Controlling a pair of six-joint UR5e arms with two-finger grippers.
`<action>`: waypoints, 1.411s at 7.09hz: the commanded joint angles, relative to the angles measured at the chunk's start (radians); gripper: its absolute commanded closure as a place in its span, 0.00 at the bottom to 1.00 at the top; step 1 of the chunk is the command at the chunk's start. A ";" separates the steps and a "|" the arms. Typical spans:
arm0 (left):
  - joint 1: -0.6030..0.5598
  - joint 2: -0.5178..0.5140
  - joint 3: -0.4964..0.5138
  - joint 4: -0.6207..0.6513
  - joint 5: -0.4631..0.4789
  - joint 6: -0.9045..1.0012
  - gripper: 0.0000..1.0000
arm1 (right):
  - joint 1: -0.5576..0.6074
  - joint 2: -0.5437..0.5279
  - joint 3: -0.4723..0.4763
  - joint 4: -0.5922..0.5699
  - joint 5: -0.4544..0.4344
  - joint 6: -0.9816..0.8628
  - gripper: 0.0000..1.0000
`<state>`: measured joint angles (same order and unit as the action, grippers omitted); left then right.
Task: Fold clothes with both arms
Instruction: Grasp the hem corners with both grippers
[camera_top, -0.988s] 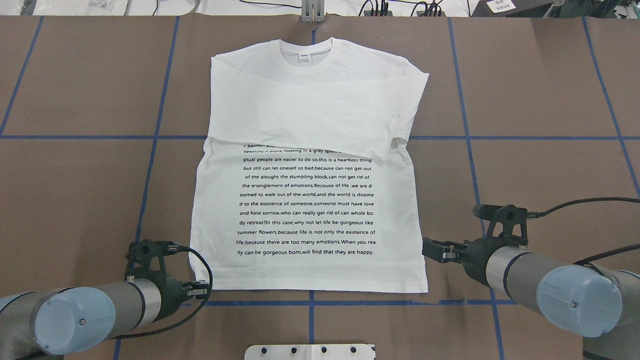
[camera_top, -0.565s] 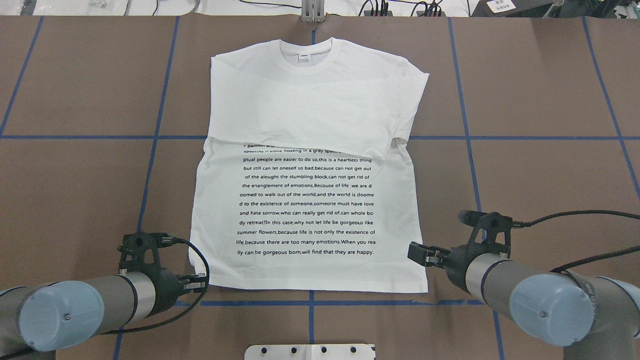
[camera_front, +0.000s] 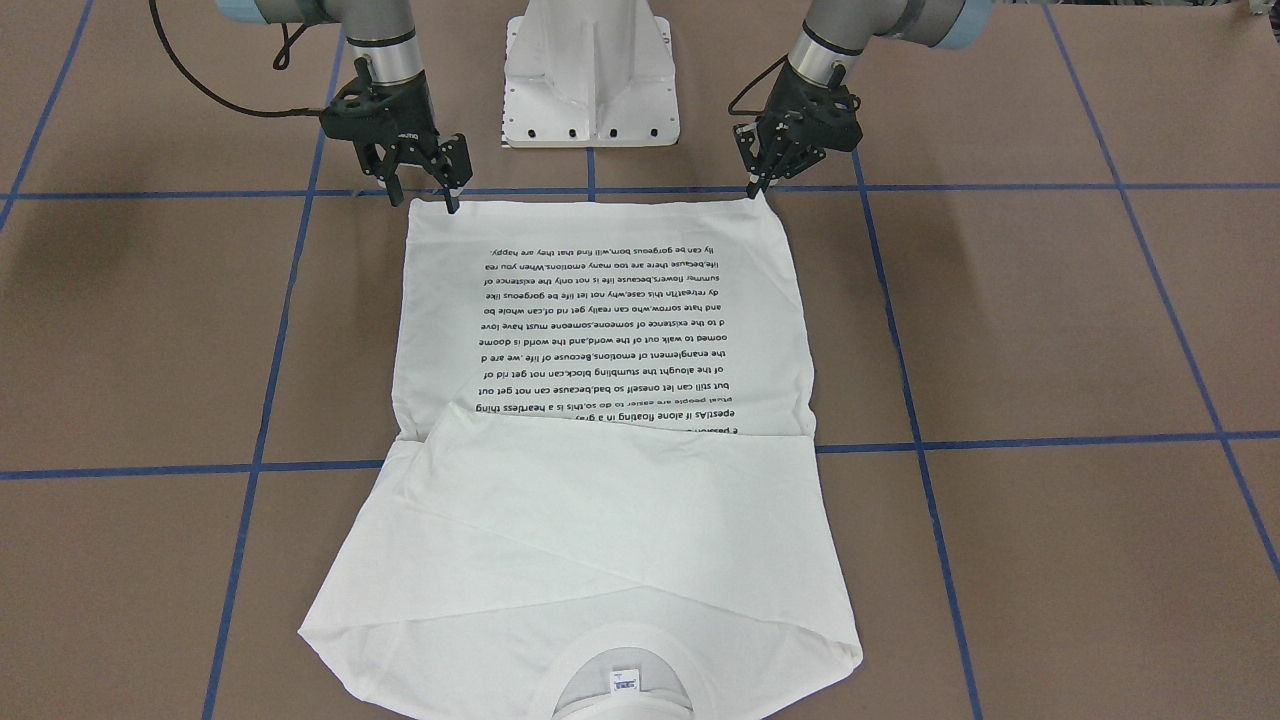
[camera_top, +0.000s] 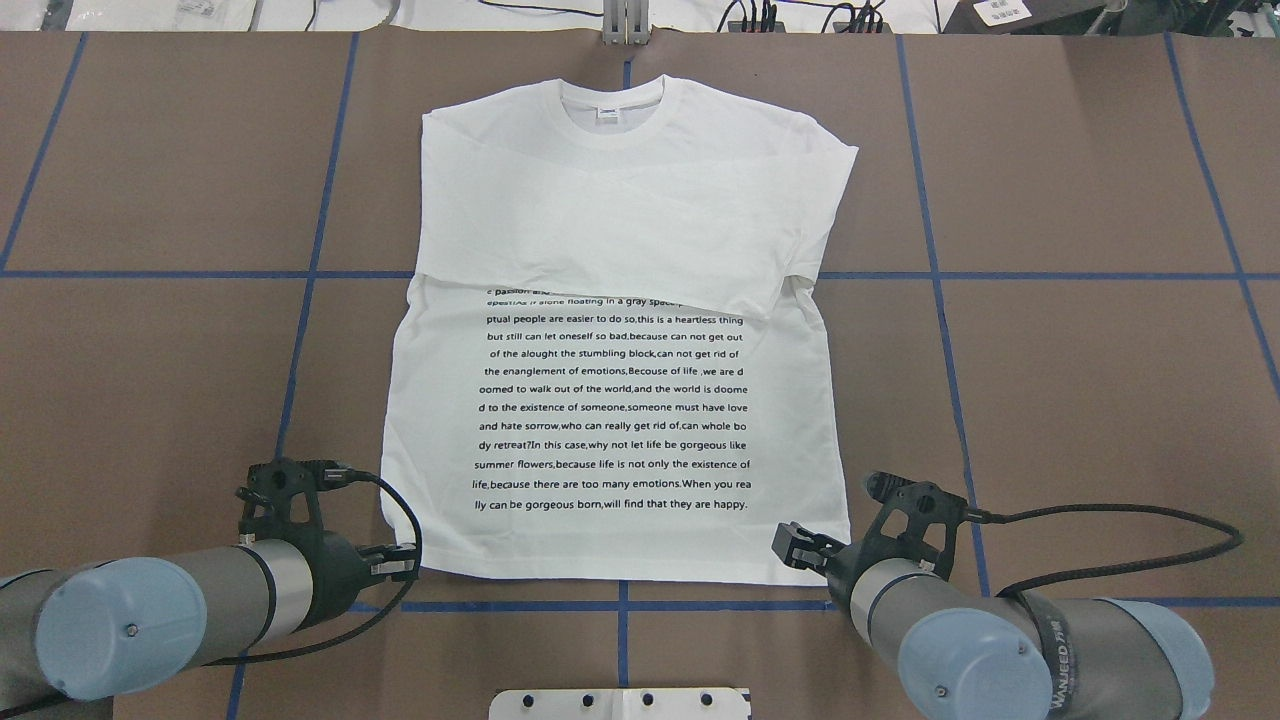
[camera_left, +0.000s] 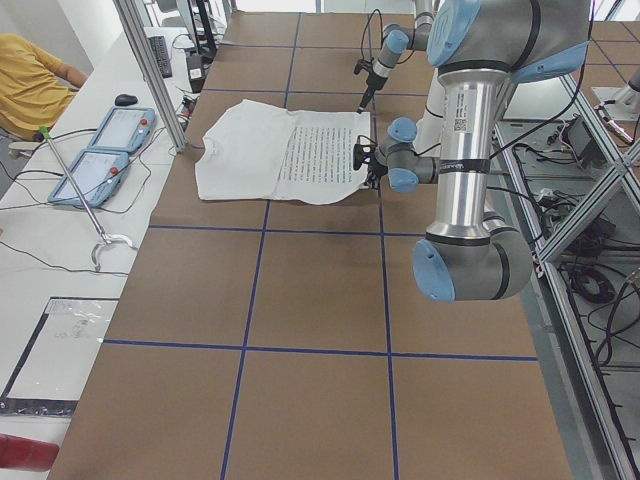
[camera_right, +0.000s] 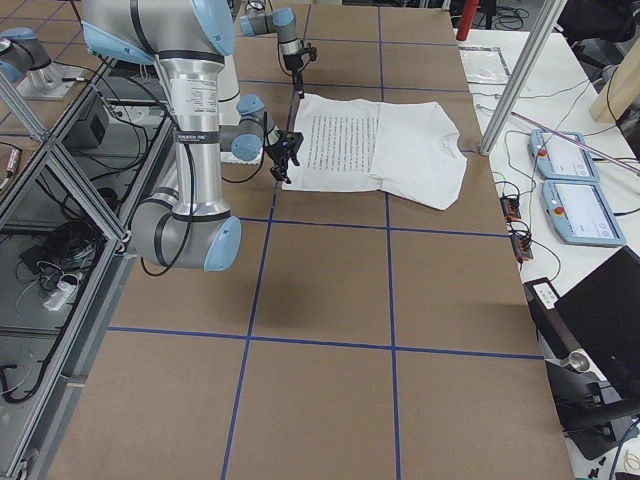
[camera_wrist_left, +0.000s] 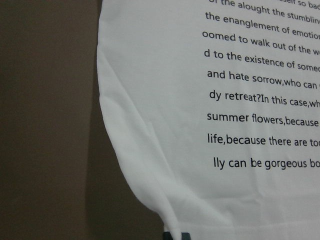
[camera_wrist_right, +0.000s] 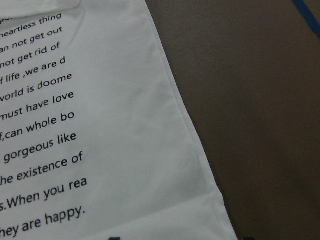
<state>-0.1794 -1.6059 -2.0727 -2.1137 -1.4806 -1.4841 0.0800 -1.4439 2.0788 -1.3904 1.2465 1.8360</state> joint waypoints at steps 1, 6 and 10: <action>0.000 0.000 -0.001 0.000 -0.001 -0.001 1.00 | -0.012 0.033 -0.036 -0.015 -0.024 0.020 0.26; 0.001 -0.002 0.000 -0.003 -0.003 -0.001 1.00 | -0.009 0.011 -0.028 -0.058 -0.033 0.020 0.23; 0.000 -0.002 -0.003 -0.006 -0.003 -0.001 1.00 | -0.034 0.003 -0.031 -0.059 -0.067 0.022 0.41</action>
<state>-0.1789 -1.6076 -2.0742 -2.1186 -1.4834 -1.4849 0.0569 -1.4406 2.0481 -1.4495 1.2025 1.8571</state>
